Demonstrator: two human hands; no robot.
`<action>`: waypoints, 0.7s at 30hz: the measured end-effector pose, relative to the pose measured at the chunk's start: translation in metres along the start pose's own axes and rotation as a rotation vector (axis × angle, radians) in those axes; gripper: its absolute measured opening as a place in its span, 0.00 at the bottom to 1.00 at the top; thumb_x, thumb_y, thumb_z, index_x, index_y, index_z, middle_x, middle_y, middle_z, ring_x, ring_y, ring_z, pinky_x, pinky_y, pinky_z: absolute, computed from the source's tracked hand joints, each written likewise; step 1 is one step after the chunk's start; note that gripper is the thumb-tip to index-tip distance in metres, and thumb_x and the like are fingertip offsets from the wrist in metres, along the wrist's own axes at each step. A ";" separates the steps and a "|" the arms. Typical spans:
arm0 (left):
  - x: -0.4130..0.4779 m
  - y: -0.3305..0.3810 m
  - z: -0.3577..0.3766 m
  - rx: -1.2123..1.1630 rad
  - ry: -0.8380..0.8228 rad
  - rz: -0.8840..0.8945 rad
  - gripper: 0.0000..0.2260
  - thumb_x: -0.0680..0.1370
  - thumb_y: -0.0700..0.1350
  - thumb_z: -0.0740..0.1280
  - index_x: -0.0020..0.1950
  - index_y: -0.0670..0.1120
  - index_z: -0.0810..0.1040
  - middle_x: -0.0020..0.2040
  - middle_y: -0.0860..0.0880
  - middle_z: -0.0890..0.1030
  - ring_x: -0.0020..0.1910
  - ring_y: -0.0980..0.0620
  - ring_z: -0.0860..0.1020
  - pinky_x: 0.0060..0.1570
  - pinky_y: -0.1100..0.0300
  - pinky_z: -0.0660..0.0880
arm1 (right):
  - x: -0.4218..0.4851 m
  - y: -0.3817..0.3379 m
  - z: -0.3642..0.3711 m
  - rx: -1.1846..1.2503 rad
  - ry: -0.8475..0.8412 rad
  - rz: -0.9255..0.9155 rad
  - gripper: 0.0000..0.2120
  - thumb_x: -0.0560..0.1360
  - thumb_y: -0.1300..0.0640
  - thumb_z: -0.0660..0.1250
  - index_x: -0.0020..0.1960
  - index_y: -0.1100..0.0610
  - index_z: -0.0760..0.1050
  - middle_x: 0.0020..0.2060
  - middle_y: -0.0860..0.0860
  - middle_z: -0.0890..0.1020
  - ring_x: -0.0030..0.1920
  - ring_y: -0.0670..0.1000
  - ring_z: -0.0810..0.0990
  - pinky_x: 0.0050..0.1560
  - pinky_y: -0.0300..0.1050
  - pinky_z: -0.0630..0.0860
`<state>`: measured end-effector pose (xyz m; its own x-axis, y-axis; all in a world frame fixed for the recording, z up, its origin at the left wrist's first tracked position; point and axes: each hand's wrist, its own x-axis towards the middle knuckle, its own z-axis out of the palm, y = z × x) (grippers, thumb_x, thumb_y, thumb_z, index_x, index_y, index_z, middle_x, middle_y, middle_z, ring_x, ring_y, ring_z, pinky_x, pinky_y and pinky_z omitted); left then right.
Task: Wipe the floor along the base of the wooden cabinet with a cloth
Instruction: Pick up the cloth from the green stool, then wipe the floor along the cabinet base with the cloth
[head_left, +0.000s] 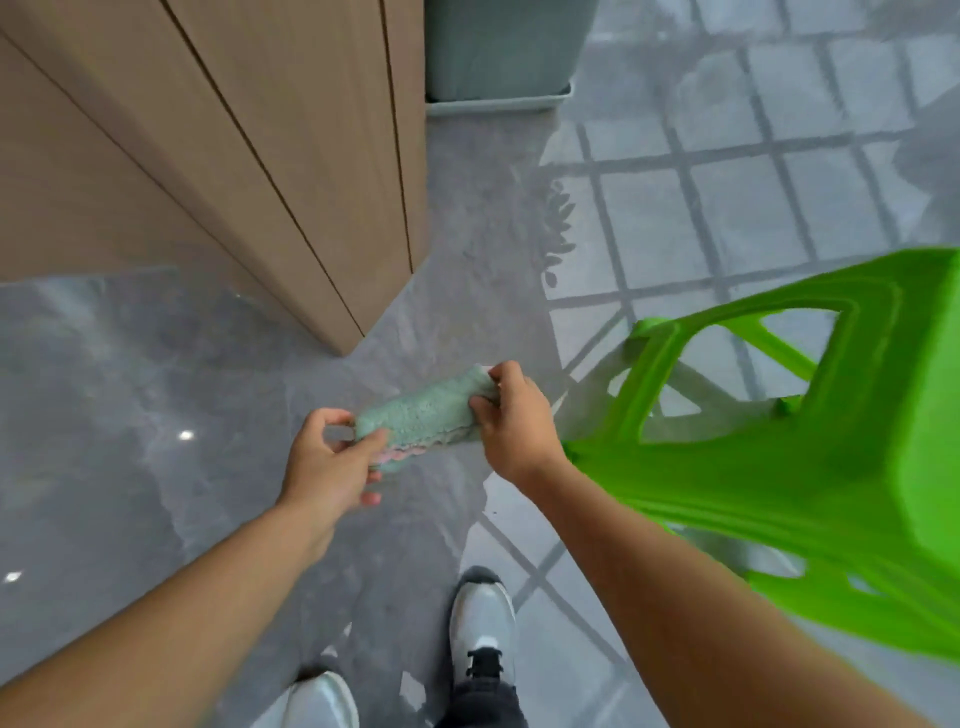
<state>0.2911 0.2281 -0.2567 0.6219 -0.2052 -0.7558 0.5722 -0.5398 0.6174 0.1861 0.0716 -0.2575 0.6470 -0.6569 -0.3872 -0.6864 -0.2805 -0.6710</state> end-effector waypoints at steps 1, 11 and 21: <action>0.019 -0.011 -0.001 -0.032 0.011 -0.023 0.12 0.73 0.44 0.72 0.44 0.55 0.69 0.41 0.44 0.78 0.30 0.51 0.75 0.24 0.59 0.76 | 0.018 0.012 0.018 -0.013 -0.030 -0.019 0.08 0.77 0.61 0.63 0.55 0.61 0.69 0.49 0.61 0.76 0.49 0.60 0.73 0.40 0.40 0.59; 0.265 -0.063 0.064 -0.288 0.243 0.081 0.06 0.74 0.40 0.70 0.46 0.46 0.73 0.43 0.40 0.81 0.26 0.51 0.76 0.20 0.60 0.76 | 0.247 0.079 0.154 -0.071 0.062 -0.107 0.10 0.78 0.59 0.62 0.57 0.62 0.69 0.52 0.63 0.77 0.51 0.62 0.75 0.45 0.48 0.70; 0.284 -0.099 0.077 0.948 0.308 1.148 0.22 0.75 0.53 0.63 0.65 0.44 0.72 0.63 0.43 0.75 0.64 0.44 0.72 0.61 0.53 0.73 | 0.270 0.106 0.176 -0.465 0.197 -0.708 0.24 0.75 0.52 0.61 0.70 0.58 0.67 0.67 0.62 0.70 0.67 0.63 0.68 0.62 0.56 0.71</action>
<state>0.3699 0.1600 -0.5491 0.6299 -0.7581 0.1692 -0.7542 -0.5448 0.3666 0.3469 -0.0121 -0.5442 0.9332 -0.3170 0.1692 -0.2381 -0.8982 -0.3695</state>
